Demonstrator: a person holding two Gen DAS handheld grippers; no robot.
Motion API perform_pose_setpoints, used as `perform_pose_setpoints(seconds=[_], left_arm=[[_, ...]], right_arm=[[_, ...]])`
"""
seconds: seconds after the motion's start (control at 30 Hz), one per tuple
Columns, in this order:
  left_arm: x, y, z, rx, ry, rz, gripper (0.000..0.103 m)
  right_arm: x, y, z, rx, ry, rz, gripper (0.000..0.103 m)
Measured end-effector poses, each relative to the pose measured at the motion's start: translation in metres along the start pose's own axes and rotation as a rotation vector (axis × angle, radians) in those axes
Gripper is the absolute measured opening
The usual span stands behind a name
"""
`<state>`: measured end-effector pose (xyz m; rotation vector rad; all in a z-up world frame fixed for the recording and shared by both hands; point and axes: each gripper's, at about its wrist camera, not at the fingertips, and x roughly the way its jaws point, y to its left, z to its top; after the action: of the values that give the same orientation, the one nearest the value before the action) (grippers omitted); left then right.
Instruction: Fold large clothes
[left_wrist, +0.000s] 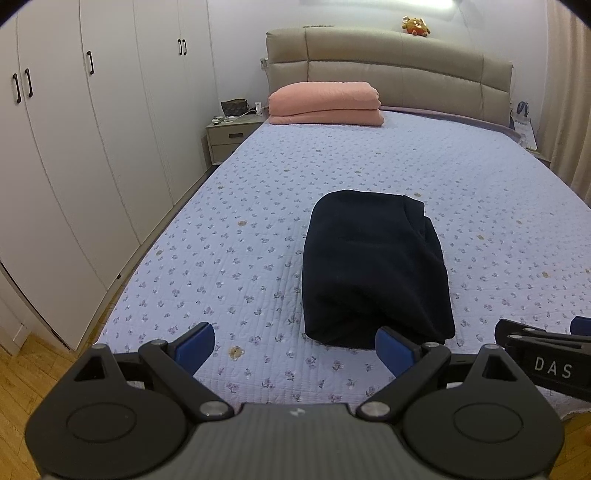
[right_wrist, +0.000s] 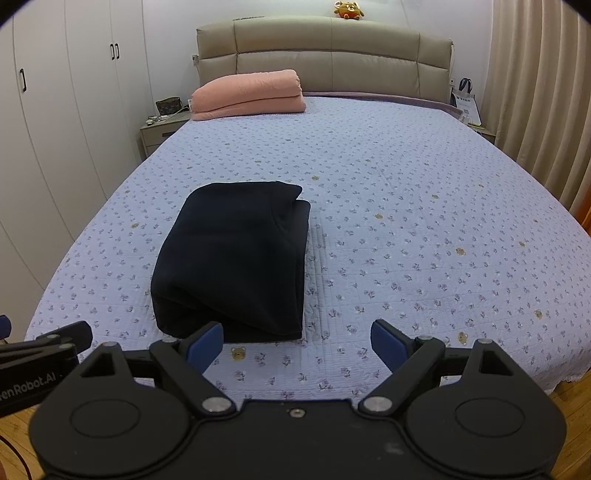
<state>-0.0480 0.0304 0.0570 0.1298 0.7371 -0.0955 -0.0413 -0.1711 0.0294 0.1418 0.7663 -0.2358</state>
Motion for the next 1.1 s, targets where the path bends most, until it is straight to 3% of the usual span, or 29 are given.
perform_pose_setpoints(seconds=[1.1], left_arm=[[-0.0054,0.0034,-0.0022,-0.006,-0.007,-0.002,0.096]], right_arm=[[-0.0058,0.0000,-0.0064,0.006,0.017,0.029,0.102]])
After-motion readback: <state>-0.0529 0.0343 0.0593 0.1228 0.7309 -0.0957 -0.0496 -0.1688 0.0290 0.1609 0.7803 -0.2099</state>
